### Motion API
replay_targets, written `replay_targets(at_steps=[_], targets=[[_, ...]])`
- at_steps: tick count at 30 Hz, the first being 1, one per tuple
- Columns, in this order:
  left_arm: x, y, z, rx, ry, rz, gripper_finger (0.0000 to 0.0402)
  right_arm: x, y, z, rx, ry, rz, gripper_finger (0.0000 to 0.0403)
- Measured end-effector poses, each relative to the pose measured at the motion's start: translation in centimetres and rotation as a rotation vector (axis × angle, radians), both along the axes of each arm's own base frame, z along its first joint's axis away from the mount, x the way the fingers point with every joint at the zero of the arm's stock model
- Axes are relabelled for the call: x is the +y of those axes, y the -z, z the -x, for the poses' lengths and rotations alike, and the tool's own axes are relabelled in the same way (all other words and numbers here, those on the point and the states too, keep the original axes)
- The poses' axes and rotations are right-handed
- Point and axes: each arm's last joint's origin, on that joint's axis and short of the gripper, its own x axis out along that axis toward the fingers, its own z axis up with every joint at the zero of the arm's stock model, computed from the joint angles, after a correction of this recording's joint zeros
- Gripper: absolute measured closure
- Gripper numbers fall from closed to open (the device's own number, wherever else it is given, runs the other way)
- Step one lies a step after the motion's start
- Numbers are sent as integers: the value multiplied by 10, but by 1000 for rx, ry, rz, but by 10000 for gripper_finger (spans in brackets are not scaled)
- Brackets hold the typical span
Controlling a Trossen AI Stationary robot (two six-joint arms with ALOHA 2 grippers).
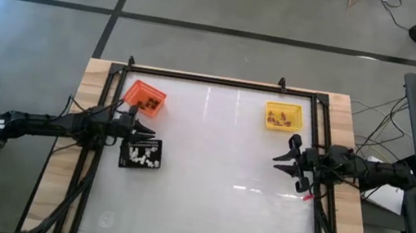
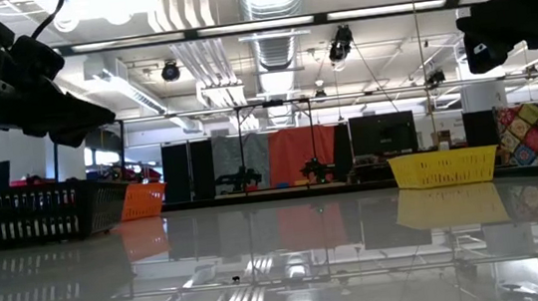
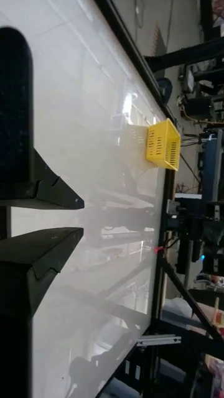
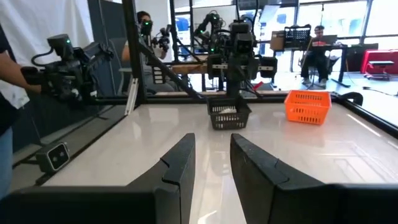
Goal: Sort Halloween decoration
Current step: Return to Home Position
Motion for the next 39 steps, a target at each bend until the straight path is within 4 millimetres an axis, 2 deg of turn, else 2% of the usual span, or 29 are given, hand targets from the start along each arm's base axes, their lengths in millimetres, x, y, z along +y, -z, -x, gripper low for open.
replay_targets(at_steps=[22, 39], targets=[[0, 5, -3, 50, 3, 10, 361, 0, 1, 0, 7, -3, 0, 312], [0, 1, -1, 2, 3, 3, 361, 0, 1, 0, 6, -4, 0, 312]])
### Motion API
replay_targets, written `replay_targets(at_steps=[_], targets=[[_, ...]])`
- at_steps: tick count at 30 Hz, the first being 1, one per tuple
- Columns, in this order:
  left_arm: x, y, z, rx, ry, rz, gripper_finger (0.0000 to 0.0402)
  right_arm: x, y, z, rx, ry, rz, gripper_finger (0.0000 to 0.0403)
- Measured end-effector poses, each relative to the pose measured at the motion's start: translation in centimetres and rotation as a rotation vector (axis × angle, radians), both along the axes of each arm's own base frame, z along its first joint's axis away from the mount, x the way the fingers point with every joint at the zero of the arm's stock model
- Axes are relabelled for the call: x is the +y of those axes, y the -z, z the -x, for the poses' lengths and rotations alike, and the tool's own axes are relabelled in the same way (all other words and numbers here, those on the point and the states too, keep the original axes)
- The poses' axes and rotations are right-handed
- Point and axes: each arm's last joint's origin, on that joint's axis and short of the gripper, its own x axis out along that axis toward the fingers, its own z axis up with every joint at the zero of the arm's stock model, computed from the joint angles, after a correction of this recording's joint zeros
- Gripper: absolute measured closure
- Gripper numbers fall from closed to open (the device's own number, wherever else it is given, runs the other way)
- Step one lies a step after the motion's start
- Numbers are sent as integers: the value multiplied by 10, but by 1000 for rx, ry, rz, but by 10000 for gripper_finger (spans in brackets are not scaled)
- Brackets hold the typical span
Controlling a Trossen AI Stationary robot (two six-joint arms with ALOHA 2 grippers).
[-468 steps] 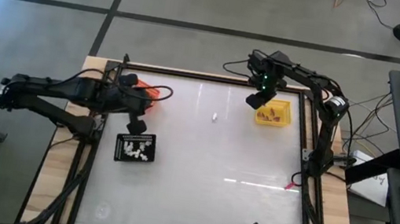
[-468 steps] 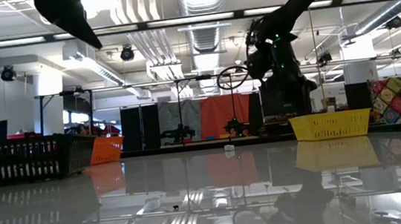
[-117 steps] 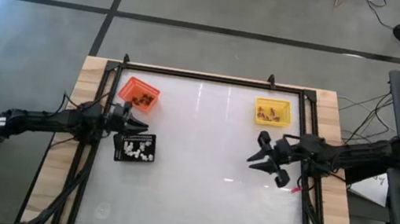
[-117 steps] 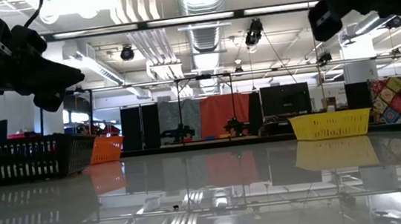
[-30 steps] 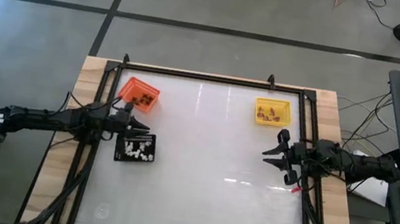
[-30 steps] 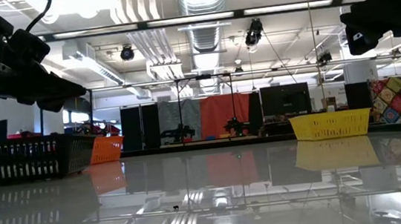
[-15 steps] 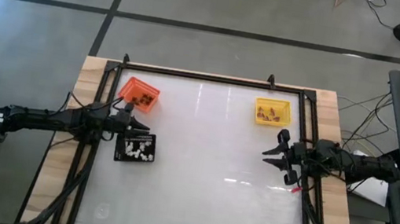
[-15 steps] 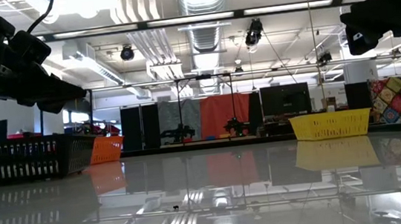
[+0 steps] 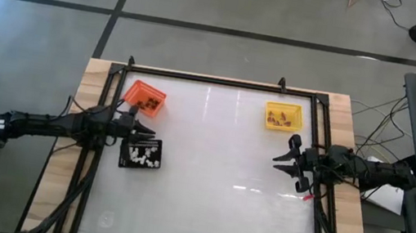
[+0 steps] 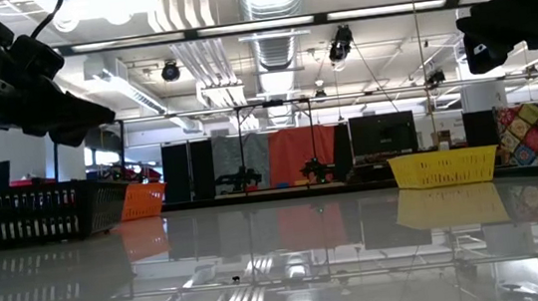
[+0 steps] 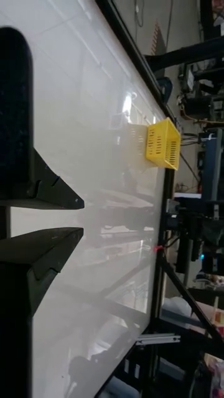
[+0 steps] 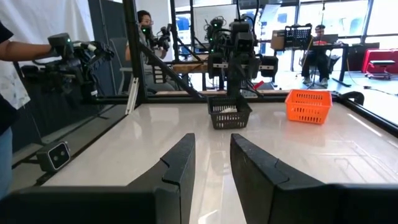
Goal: Sort Halloween decoration
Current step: Return to Home Position
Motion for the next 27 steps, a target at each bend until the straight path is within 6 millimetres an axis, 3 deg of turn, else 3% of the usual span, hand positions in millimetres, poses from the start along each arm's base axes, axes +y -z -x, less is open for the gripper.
replay_targets(at_steps=[27], targets=[[-2, -18, 12, -239, 1, -36, 361, 0, -1, 1, -37, -2, -1, 312]])
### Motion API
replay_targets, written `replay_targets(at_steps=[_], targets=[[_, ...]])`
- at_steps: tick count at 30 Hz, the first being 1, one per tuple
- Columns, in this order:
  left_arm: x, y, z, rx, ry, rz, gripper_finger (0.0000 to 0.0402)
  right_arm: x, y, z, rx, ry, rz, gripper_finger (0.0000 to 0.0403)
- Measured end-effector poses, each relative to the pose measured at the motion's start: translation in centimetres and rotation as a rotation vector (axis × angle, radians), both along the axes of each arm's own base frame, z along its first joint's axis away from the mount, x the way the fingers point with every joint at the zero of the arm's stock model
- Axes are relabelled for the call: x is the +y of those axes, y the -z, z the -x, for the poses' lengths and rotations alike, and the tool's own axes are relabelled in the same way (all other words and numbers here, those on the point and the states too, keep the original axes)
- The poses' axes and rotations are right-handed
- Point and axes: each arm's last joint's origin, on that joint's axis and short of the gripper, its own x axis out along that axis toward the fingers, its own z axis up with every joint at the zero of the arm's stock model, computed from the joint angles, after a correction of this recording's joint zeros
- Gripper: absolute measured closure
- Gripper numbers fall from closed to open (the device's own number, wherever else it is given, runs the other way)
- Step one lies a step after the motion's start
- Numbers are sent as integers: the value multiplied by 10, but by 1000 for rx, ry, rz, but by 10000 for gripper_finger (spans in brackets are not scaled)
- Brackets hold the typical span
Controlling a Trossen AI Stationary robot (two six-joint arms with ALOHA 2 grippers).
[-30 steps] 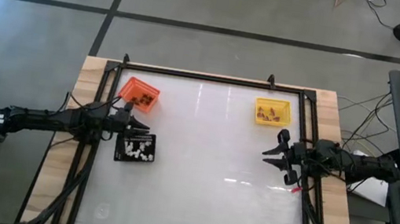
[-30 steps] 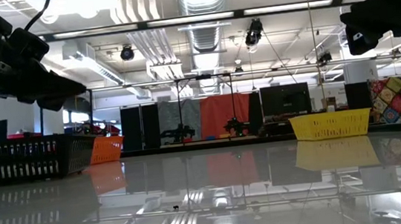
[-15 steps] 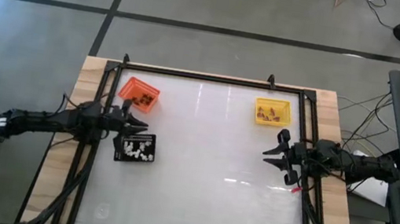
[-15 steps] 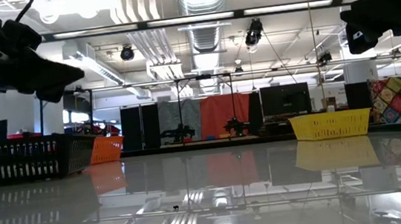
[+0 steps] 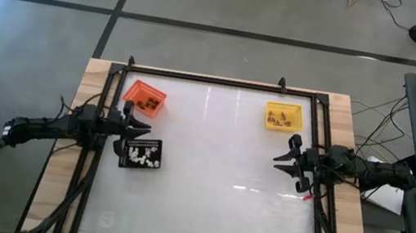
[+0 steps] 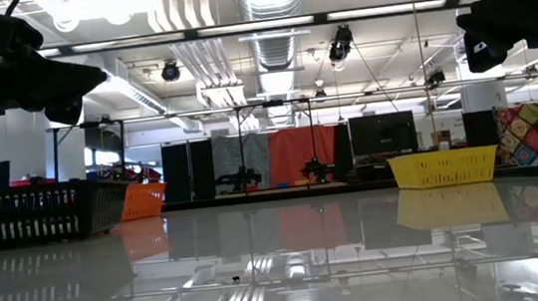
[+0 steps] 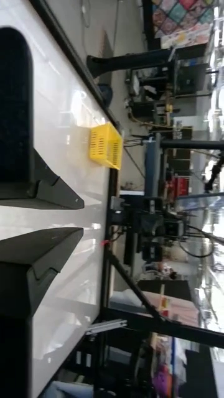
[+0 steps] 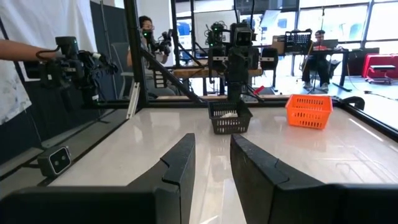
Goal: Sort Halloween decoration
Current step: Return to Home Position
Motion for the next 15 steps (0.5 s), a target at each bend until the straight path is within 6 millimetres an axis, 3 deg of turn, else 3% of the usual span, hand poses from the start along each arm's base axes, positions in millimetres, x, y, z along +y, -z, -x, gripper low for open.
replay_targets(at_steps=[15], targets=[[0, 1, -1, 11, 0, 2, 361, 0, 2, -2, 27, 0, 1, 312]])
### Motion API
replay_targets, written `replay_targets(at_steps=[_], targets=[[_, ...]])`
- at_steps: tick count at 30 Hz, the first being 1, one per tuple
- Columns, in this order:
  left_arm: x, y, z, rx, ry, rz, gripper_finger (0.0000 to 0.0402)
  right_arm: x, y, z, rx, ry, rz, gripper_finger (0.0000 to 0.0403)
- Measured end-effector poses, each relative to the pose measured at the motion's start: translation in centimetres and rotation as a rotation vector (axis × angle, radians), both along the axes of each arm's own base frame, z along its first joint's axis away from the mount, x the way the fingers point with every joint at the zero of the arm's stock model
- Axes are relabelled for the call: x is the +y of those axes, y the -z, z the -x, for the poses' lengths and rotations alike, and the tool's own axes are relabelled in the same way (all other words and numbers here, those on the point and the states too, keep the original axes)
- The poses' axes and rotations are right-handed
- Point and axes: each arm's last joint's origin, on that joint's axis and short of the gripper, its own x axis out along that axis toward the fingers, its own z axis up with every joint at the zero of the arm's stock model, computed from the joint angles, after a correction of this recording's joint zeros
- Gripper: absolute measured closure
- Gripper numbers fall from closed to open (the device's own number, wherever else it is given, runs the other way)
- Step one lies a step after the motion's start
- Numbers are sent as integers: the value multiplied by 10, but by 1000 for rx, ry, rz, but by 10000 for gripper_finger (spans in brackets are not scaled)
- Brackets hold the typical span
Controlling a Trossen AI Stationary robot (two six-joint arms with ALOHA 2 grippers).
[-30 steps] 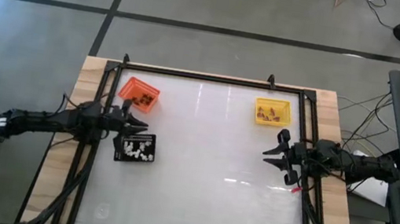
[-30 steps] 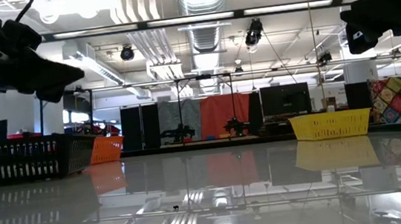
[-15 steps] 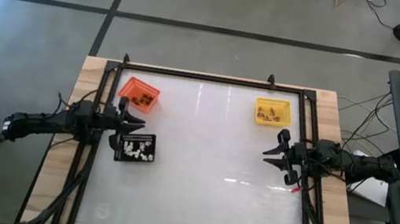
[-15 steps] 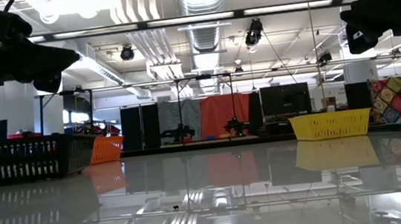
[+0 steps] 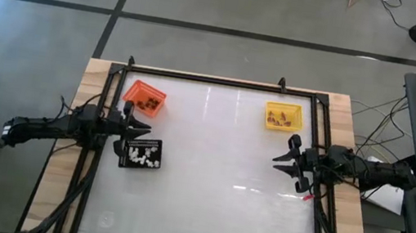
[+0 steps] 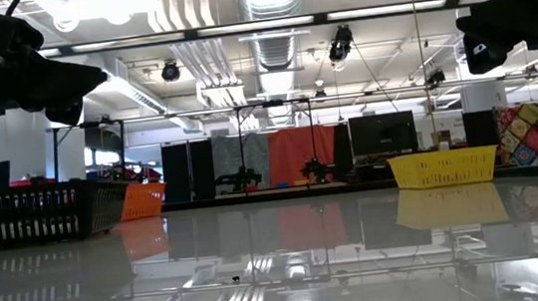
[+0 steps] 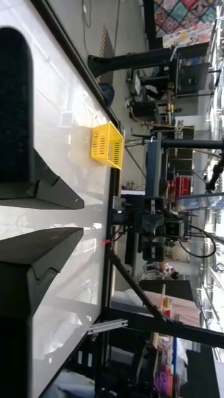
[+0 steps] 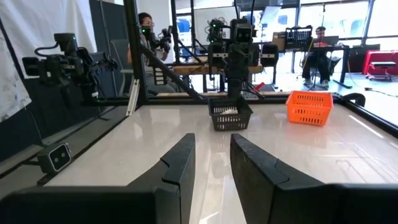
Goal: Sort Halloween decoration
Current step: Return to Home Position
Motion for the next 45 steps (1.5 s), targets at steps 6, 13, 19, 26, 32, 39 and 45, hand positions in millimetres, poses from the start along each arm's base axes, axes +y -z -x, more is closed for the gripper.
replay_targets(at_steps=[6, 13, 19, 26, 32, 39, 45], targets=[[0, 0, 0, 0, 0, 0, 361, 0, 0, 0, 0, 0, 0, 312], [0, -3, 0, -3, 0, 0, 361, 0, 0, 0, 0, 0, 0, 312], [0, -4, 0, -5, 0, -1, 361, 0, 0, 0, 0, 1, 0, 312], [0, -4, 0, -3, 0, 0, 361, 0, 0, 0, 0, 1, 0, 312], [0, -4, 0, -5, -1, -1, 361, 0, 0, 0, 0, 1, 0, 312], [0, -4, 0, -5, -1, -1, 361, 0, 0, 0, 0, 1, 0, 312], [0, -5, 0, -7, -1, -1, 361, 0, 0, 0, 0, 1, 0, 312]])
